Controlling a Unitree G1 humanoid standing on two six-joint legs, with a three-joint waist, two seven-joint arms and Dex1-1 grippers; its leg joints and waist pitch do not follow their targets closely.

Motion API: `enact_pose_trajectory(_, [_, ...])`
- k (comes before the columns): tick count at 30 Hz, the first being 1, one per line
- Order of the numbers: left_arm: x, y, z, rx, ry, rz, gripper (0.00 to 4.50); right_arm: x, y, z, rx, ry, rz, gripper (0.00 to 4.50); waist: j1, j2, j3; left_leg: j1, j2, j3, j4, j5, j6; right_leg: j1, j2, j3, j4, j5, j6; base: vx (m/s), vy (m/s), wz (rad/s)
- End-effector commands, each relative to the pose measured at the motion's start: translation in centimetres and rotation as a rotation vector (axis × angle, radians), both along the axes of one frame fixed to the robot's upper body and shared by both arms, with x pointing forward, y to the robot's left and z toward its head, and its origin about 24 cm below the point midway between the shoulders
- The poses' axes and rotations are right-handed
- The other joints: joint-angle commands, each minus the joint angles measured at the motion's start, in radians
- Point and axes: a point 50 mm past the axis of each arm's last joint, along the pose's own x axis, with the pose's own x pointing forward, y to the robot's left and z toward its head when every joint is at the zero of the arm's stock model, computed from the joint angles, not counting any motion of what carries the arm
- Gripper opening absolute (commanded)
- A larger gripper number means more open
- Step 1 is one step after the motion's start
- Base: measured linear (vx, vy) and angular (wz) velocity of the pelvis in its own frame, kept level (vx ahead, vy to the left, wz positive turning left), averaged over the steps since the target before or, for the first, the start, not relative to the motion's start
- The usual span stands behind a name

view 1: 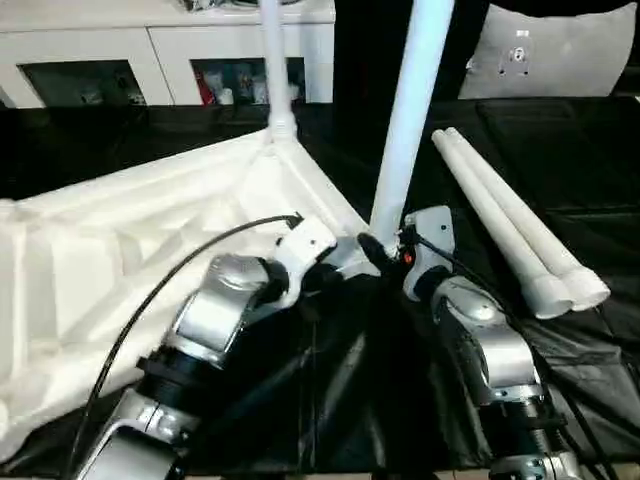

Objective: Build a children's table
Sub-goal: Rotate leg to tighten

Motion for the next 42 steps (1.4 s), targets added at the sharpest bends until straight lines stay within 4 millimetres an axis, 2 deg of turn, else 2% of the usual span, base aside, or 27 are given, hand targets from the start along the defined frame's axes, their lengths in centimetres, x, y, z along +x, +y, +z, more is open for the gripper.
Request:
enact_pose_trajectory(1, [0.3,-0.5,0.8,0.006,-0.088,0.016,0.0,-1.4,3.7,-0.6,0.048,0.027,0.183,3.29,0.006,-0.008,-0.061,0.019,0.065,-0.036,-0.073,-0.243,0.037,0.03,-0.068,0.043,-0.068,-0.186,-0.202,0.055,-0.017,0.01])
enact_pose_trajectory(2, [0.2,-0.3,0.7,0.01,-0.089,0.002,0.0,-1.5,3.5,-0.6,0.05,0.022,0.188,3.5,0.005,-0.008,-0.064,0.016,0.064,-0.035,-0.07,-0.204,0.053,0.035,-0.066,0.041,-0.061,-0.129,-0.214,0.055,-0.017,0.01])
enact_pose_trajectory(3, [0.2,-0.1,0.7,0.012,-0.088,-0.008,0.0,-1.5,3.3,-0.5,0.048,0.017,0.194,3.5,0.006,-0.007,-0.066,0.017,0.064,-0.035,-0.067,-0.182,0.061,0.037,-0.066,0.04,-0.057,-0.095,-0.222,0.0,0.0,0.0])
enact_pose_trajectory(4, [0.1,0.4,0.6,0.025,-0.085,-0.044,0.0,-1.7,2.8,-0.4,0.038,0.0,0.215,3.74,0.006,-0.001,-0.07,0.016,0.063,-0.036,-0.064,-0.157,0.07,0.04,-0.066,0.039,-0.052,-0.058,-0.23,0.0,0.0,0.0])
enact_pose_trajectory(5, [0.0,0.6,0.6,0.034,-0.082,-0.054,0.0,-1.7,2.5,-0.4,0.034,-0.005,0.223,3.74,0.006,-0.003,-0.072,0.013,0.062,-0.033,-0.057,-0.106,0.098,0.044,-0.065,0.036,-0.043,0.028,-0.25,0.0,0.0,0.0])
enact_pose_trajectory(6, [-0.1,1.1,0.5,0.054,-0.075,-0.072,0.0,-1.9,2.1,-0.4,0.023,-0.015,0.239,3.79,0.008,0.005,-0.073,0.013,0.063,-0.035,-0.056,-0.095,0.104,0.045,-0.066,0.035,-0.04,0.046,-0.255,0.0,0.0,0.0])
enact_pose_trajectory(7, [-0.3,1.8,0.3,0.069,-0.06,-0.111,0.0,-2.2,1.4,-0.2,0.01,-0.044,0.286,3.79,0.008,0.006,-0.074,0.014,0.065,-0.035,-0.055,-0.089,0.112,0.046,-0.064,0.032,-0.039,0.07,-0.263,0.0,0.0,0.0])
enact_pose_trajectory(8, [-0.3,1.8,0.3,0.069,-0.06,-0.111,0.0,-2.2,1.4,-0.2,0.01,-0.044,0.286,3.98,0.007,0.003,-0.074,0.013,0.064,-0.033,-0.053,-0.09,0.115,0.048,-0.063,0.032,-0.038,0.079,-0.266,0.0,0.0,0.0])
enact_pose_trajectory(10, [-0.6,2.6,0.2,0.093,-0.049,-0.171,0.0,-2.4,0.3,0.1,-0.02,-0.078,0.328,4.19,0.007,0.012,-0.072,0.014,0.066,-0.035,-0.055,-0.118,0.11,0.049,-0.066,0.031,-0.04,0.049,-0.279,0.0,0.0,0.0])
enact_pose_trajectory(11, [-0.8,3.2,0.1,0.107,-0.041,-0.211,0.0,-2.4,-0.7,0.3,-0.042,-0.1,0.357,4.22,0.008,0.009,-0.07,0.019,0.068,-0.032,-0.055,-0.165,0.093,0.048,-0.065,0.032,-0.046,-0.01,-0.278,0.0,0.0,0.0])
enact_pose_trajectory(12, [-0.8,3.3,0.1,0.107,-0.041,-0.223,0.0,-2.5,-0.9,0.4,-0.046,-0.103,0.368,4.29,0.008,0.01,-0.069,0.021,0.07,-0.031,-0.057,-0.179,0.085,0.046,-0.063,0.033,-0.048,-0.041,-0.279,0.0,0.0,0.0])
enact_pose_trajectory(15, [-1.1,4.1,0.0,0.123,-0.038,-0.326,0.0,-2.7,-2.7,0.6,-0.102,-0.109,0.463,4.41,0.014,0.008,-0.07,0.024,0.072,-0.033,-0.057,-0.192,0.077,0.045,-0.062,0.032,-0.048,-0.073,-0.277,0.0,0.0,0.0])
enact_pose_trajectory(19, [-1.4,4.5,-0.1,0.126,-0.022,-0.388,0.0,-3.0,-3.2,0.7,-0.131,-0.1,0.532,4.41,0.021,0.01,-0.073,0.028,0.073,-0.031,-0.056,-0.192,0.073,0.043,-0.062,0.033,-0.043,-0.057,-0.283,0.0,0.0,0.0])
enact_pose_trajectory(20, [-1.9,5.1,-0.2,0.164,-0.005,-0.486,0.0,-3.2,-3.7,1.1,-0.122,-0.082,0.634,4.41,0.028,-0.001,-0.076,0.026,0.072,-0.032,-0.053,-0.185,0.086,0.049,-0.065,0.032,-0.041,-0.058,-0.284,0.0,0.0,0.0])
enact_pose_trajectory(22, [-2.4,5.5,-0.3,0.188,0.016,-0.571,0.0,-3.4,-4.1,1.4,-0.129,-0.068,0.727,4.41,0.033,0.005,-0.073,0.027,0.073,-0.03,-0.053,-0.182,0.093,0.045,-0.065,0.032,-0.043,-0.068,-0.279,0.0,0.0,0.0])
enact_pose_trajectory(26, [-2.7,5.6,-0.3,0.182,0.034,-0.604,0.0,-3.3,-4.3,1.5,-0.143,-0.057,0.767,4.41,0.045,0.003,-0.071,0.029,0.077,-0.027,-0.053,-0.207,0.072,0.039,-0.068,0.034,-0.043,-0.135,-0.279,0.0,0.0,0.0])
enact_pose_trajectory(27, [-2.9,5.5,-0.4,0.181,0.041,-0.625,0.0,-3.2,-4.3,1.6,-0.137,-0.047,0.79,4.26,0.046,-0.003,-0.072,0.029,0.076,-0.027,-0.052,-0.208,0.071,0.039,-0.069,0.035,-0.044,-0.143,-0.278,0.0,0.0,0.0])
enact_pose_trajectory(30, [-3.1,5.5,-0.5,0.192,0.049,-0.661,0.0,-3.2,-4.2,1.9,-0.11,-0.027,0.844,4.26,0.053,-0.001,-0.07,0.029,0.077,-0.028,-0.053,-0.223,0.059,0.036,-0.068,0.036,-0.043,-0.178,-0.27,0.0,0.0,0.0])
enact_pose_trajectory(31, [-3.1,5.6,-0.5,0.2,0.049,-0.675,0.0,-3.2,-4.1,2.0,-0.101,-0.017,0.87,4.0,0.054,-0.002,-0.069,0.029,0.076,-0.029,-0.053,-0.239,0.054,0.035,-0.068,0.036,-0.046,-0.203,-0.266,0.0,0.0,0.0])
enact_pose_trajectory(33, [-3.0,5.8,-0.6,0.214,0.045,-0.704,0.0,-3.3,-4.0,2.1,-0.085,0.008,0.936,3.88,0.054,-0.004,-0.067,0.028,0.076,-0.03,-0.056,-0.262,0.043,0.034,-0.068,0.037,-0.049,-0.246,-0.251,0.0,0.0,0.0])
enact_pose_trajectory(39, [-2.8,5.8,-0.6,0.228,0.043,-0.72,0.0,-3.3,-3.8,2.0,-0.084,0.044,0.988,3.41,0.054,-0.004,-0.069,0.028,0.076,-0.031,-0.055,-0.258,0.035,0.032,-0.069,0.038,-0.047,-0.244,-0.249,0.0,0.0,0.0])
enact_pose_trajectory(42, [-2.8,5.9,-0.7,0.232,0.043,-0.724,0.0,-3.2,-3.9,2.0,-0.082,0.06,1.001,3.03,0.056,-0.007,-0.071,0.027,0.075,-0.03,-0.052,-0.242,0.04,0.033,-0.07,0.038,-0.045,-0.223,-0.256,0.0,0.0,0.0])
